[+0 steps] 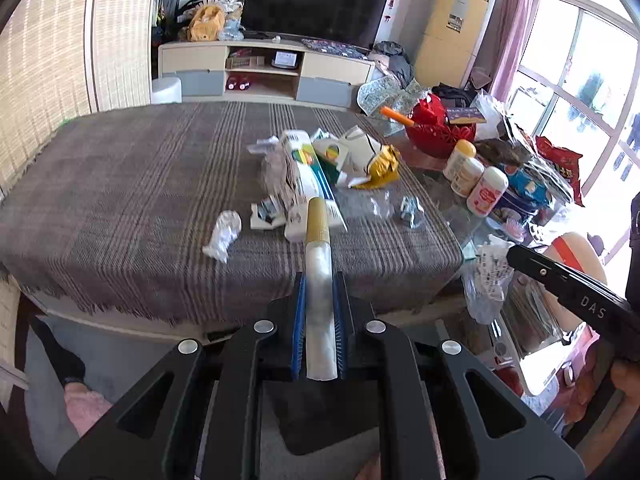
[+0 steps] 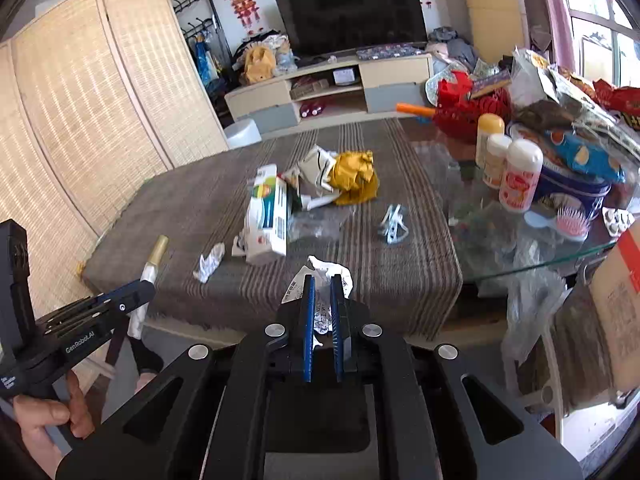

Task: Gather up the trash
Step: 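Carry the marker and wrapper with both tools down over the black bin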

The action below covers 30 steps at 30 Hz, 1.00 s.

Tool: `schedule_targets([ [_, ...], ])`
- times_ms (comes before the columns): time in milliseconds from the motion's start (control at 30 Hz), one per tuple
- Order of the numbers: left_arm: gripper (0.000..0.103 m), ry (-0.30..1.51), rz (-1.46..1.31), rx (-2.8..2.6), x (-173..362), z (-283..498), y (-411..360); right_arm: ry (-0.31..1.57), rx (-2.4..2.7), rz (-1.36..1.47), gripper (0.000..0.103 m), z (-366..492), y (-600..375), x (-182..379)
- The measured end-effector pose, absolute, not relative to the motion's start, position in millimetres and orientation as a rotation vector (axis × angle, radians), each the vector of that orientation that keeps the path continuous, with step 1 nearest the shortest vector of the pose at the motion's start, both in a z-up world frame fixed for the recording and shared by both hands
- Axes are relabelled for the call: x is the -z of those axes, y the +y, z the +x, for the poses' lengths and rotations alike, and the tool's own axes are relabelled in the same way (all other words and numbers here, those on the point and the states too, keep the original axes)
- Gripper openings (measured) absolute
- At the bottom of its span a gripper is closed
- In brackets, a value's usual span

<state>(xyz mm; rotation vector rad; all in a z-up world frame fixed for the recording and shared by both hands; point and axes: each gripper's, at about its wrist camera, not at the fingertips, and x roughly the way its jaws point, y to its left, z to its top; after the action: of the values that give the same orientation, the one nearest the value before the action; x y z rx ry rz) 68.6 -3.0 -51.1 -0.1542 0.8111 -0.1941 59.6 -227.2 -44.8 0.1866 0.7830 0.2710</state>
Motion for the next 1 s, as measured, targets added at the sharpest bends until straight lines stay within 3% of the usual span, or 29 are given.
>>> schedule_targets([
  [567,0.012,1.082,-0.182,0.263,220,46,-42,1.068,-0.302,0.200,0.010,55,-198,200],
  [1000,0.012,1.257,-0.189,0.300,303,66,-43,1.235,-0.300,0.232,0.013,87,-188,268],
])
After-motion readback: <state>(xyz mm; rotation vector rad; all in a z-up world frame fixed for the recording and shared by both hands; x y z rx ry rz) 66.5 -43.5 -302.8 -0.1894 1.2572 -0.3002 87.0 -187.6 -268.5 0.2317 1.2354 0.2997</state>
